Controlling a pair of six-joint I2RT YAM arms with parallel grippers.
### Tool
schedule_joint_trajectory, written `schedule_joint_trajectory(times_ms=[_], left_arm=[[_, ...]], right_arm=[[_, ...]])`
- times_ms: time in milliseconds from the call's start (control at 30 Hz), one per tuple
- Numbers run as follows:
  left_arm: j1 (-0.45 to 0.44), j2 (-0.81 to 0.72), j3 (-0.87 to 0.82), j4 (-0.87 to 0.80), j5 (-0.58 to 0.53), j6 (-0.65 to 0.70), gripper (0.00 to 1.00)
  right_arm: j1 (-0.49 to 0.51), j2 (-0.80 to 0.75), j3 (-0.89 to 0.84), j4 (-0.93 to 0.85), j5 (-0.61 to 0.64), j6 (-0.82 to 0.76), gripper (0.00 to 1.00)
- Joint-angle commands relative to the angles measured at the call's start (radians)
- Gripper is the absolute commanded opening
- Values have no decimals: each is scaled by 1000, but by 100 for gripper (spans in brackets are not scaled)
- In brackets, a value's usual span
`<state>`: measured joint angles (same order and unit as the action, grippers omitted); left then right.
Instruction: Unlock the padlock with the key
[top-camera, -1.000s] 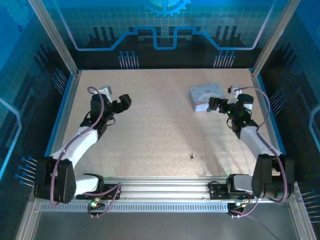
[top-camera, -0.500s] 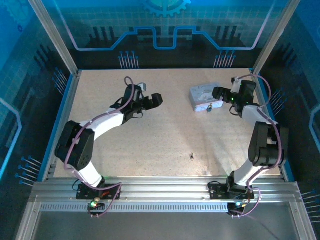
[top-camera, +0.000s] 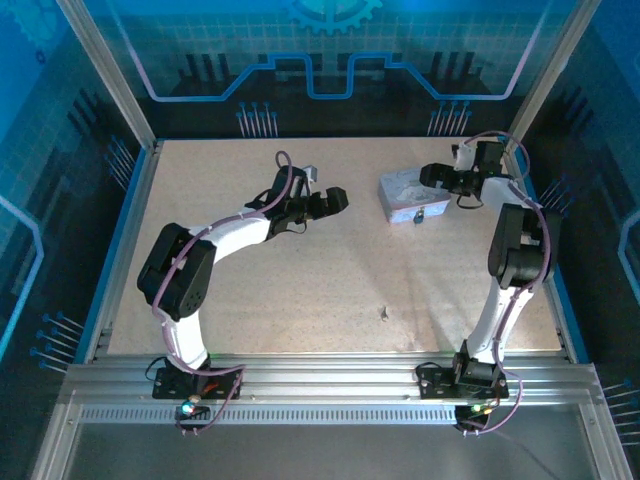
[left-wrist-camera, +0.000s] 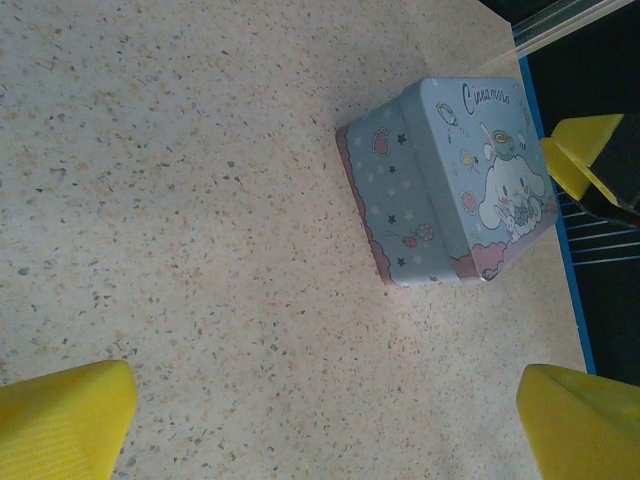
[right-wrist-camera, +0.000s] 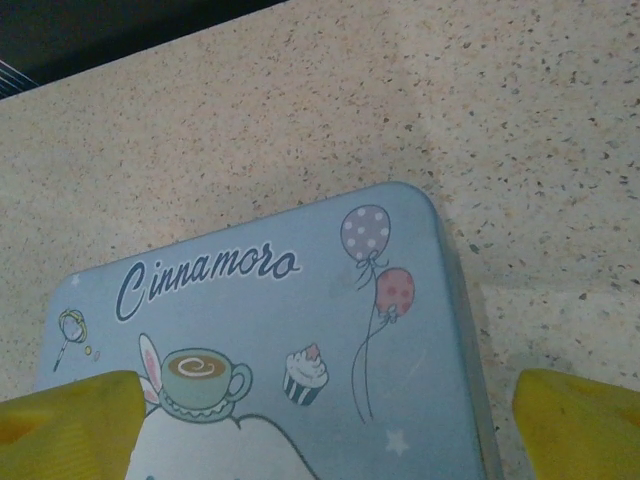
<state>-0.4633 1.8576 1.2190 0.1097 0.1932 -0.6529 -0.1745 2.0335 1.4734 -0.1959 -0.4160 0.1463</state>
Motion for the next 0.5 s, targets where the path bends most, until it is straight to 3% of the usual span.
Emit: schedule_joint_trajectory(times_ms=[0, 467], left_arm=[[-6, 23, 37, 15, 34, -3, 99], [-6, 8, 19, -2, 27, 19, 99]], right_arm=[[-19, 40, 80, -131, -57, -78, 94], [27, 67, 92, -237, -41, -102, 65]])
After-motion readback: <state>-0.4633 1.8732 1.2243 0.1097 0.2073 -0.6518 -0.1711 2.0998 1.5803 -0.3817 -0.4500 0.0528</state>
